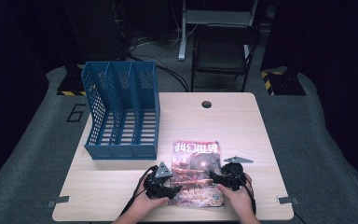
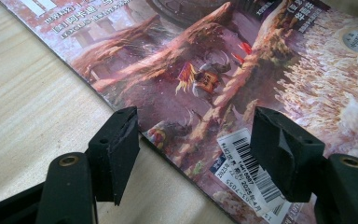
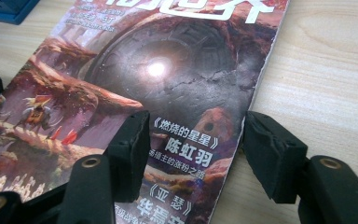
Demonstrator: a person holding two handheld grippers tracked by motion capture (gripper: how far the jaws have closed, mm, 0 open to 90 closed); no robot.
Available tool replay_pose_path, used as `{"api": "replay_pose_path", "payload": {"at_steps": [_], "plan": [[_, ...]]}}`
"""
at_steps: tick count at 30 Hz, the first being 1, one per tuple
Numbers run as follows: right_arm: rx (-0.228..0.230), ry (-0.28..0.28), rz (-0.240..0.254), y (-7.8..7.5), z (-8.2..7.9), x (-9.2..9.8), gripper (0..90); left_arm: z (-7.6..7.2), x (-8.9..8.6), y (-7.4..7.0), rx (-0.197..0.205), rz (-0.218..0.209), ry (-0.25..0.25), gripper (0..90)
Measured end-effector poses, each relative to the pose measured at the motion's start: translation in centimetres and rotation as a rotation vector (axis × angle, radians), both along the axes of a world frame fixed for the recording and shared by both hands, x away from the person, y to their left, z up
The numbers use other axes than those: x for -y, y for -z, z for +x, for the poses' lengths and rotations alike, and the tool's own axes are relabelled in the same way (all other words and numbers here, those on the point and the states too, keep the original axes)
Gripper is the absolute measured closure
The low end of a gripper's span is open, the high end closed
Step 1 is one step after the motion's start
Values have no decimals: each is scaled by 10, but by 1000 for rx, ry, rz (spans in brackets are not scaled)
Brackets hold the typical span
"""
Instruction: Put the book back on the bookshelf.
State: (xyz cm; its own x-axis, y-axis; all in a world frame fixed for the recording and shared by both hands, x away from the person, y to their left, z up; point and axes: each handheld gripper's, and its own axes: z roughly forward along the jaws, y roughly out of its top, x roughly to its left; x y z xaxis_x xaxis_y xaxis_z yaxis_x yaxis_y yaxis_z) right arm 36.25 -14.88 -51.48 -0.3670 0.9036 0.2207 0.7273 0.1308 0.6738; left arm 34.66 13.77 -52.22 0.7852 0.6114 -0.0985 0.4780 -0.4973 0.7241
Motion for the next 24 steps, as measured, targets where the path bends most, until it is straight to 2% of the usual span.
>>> {"api": "replay_pose_path", "payload": {"at_steps": [4, 5, 8, 14, 18, 20, 23, 24], "plan": [[-8, 18, 17, 0, -1, 0, 410, -1, 0, 0, 1, 2, 6, 312], [-22, 31, 28, 0, -2, -2, 413, -1, 1, 1, 9, 3, -4, 308], [-10, 29, 8, 0, -3, -1, 440, -2, 1, 1, 9, 2, -5, 307], [-26, 47, 34, -1, -4, 3, 485, -3, 4, 1, 0, -8, -13, 310], [-36, 53, 18, -2, -8, 5, 489, -6, 6, 0, -2, -4, 6, 310], [-37, 53, 10, -2, -10, 7, 488, -8, 9, 1, 4, -9, -1, 311], [-42, 61, 20, -3, -12, 11, 485, -11, 12, 1, 4, -16, 9, 312], [-52, 71, 32, -4, -12, 11, 485, -11, 12, 1, -2, -6, 25, 311]]}}
